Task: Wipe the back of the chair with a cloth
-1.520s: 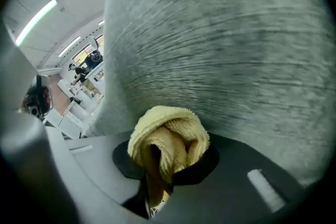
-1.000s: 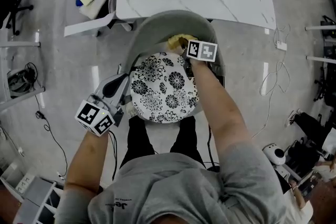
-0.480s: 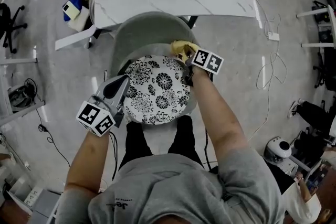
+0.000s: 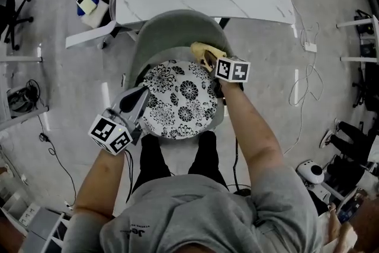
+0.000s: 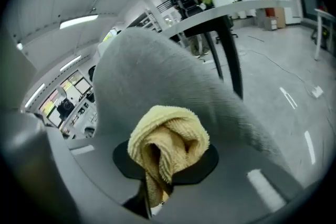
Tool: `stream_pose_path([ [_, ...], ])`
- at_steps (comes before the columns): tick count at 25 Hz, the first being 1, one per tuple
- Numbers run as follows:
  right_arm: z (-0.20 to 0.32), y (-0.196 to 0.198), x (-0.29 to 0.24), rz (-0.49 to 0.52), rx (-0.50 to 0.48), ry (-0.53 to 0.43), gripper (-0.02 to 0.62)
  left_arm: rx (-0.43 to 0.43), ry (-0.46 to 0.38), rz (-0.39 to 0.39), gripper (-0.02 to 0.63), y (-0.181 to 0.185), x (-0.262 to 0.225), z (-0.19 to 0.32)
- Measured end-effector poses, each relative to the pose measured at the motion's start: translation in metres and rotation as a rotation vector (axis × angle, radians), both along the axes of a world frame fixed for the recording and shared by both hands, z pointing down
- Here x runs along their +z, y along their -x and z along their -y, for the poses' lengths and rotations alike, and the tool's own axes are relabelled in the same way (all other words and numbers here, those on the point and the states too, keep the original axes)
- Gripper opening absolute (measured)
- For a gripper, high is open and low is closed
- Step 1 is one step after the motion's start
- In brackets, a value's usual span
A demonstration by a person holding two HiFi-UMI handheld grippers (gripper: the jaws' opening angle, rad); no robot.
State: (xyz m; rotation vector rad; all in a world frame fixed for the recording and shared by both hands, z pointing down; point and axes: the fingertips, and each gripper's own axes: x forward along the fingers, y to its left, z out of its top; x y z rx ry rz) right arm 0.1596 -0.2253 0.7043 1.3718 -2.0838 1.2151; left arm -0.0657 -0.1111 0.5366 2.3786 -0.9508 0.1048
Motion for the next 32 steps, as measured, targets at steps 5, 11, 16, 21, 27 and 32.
stream_pose_path([
  [5, -0.002, 0.106, 0.011, -0.061, -0.383, -0.06, 0.058, -0.034, 0.017, -0.008, 0.058, 0.035, 0.013, -0.009],
  [11, -0.032, 0.233, 0.039, -0.011, -0.754, -0.026, 0.057, -0.067, 0.045, -0.002, 0.058, 0.081, 0.029, -0.021],
  [16, -0.04, 0.282, 0.056, -0.077, -0.909, -0.034, 0.058, -0.099, 0.071, -0.01, 0.058, 0.111, 0.042, -0.027],
  [21, -0.017, 0.264, 0.063, -0.109, -0.807, -0.05, 0.058, -0.124, 0.081, -0.012, 0.058, 0.126, 0.046, -0.024],
  [27, 0.021, 0.211, 0.071, -0.109, -0.527, -0.011, 0.06, -0.112, 0.08, -0.007, 0.058, 0.115, 0.043, -0.012],
  [32, 0.044, 0.134, 0.076, -0.101, -0.237, 0.037, 0.06, -0.068, 0.074, 0.002, 0.058, 0.086, 0.039, -0.002],
])
